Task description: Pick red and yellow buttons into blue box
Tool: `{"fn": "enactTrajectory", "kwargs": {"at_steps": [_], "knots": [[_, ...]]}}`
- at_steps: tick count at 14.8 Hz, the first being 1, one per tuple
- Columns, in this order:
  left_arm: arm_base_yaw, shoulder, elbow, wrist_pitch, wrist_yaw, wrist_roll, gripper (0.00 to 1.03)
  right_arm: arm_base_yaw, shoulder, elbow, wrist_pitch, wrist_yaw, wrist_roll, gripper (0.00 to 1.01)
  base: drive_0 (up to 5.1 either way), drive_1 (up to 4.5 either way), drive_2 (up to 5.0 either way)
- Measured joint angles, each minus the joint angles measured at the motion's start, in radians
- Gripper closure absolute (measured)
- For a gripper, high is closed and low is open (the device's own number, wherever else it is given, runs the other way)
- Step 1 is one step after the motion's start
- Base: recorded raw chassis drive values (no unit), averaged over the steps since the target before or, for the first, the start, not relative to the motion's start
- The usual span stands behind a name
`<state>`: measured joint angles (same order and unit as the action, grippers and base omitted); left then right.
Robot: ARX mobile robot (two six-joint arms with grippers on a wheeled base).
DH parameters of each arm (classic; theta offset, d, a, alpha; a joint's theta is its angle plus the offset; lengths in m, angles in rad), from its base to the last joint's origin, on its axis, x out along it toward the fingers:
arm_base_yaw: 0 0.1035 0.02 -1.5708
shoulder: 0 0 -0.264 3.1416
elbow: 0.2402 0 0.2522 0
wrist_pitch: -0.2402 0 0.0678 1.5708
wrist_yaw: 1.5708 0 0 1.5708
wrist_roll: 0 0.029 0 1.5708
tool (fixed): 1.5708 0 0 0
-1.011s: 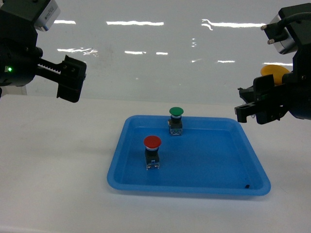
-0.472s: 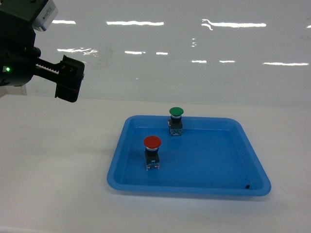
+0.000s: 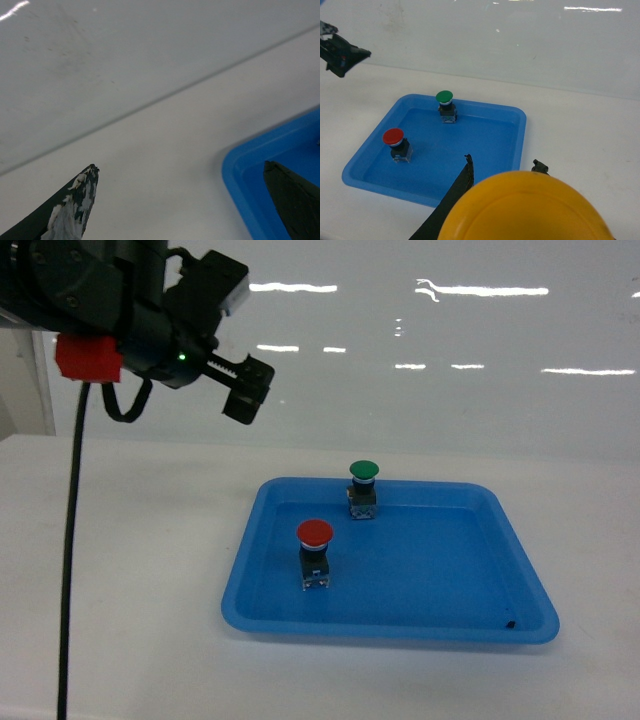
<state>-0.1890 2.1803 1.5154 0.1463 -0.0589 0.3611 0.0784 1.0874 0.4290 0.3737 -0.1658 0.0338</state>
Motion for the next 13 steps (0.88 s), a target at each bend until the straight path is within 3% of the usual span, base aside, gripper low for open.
{"fn": "enactTrajectory", "kwargs": {"at_steps": [3,5,8,9,10,11,13], "knots": [[-0.056,0.063,0.008,0.004,-0.023,-0.085,0.05,0.0,0.0,0.0,0.0,0.0,0.0,0.74,0.0,0.0,0.0],[-0.056,0.04,-0.092,0.061,-0.032,-0.105,0.05,0.0,0.0,0.0,0.0,0.0,0.0,0.74,0.0,0.0,0.0],[-0.044,0.033,-0.093,0.071,-0.042,-0.119,0.05,0.0,0.0,0.0,0.0,0.0,0.0,0.74,0.0,0.0,0.0],[-0.04,0.022,-0.113,0.056,-0.06,-0.129,0.05,0.0,0.0,0.0,0.0,0.0,0.0,0.74,0.0,0.0,0.0],[-0.047,0.025,-0.121,-0.015,-0.035,-0.157,0.05,0.0,0.0,0.0,0.0,0.0,0.0,0.74,0.0,0.0,0.0],[-0.047,0.043,-0.089,-0.105,0.019,-0.259,0.05,0.0,0.0,0.0,0.0,0.0,0.0,0.74,0.0,0.0,0.0],[-0.048,0.071,-0.039,-0.155,0.071,-0.535,0.05,0.0,0.0,0.0,0.0,0.0,0.0,0.74,0.0,0.0,0.0]]}}
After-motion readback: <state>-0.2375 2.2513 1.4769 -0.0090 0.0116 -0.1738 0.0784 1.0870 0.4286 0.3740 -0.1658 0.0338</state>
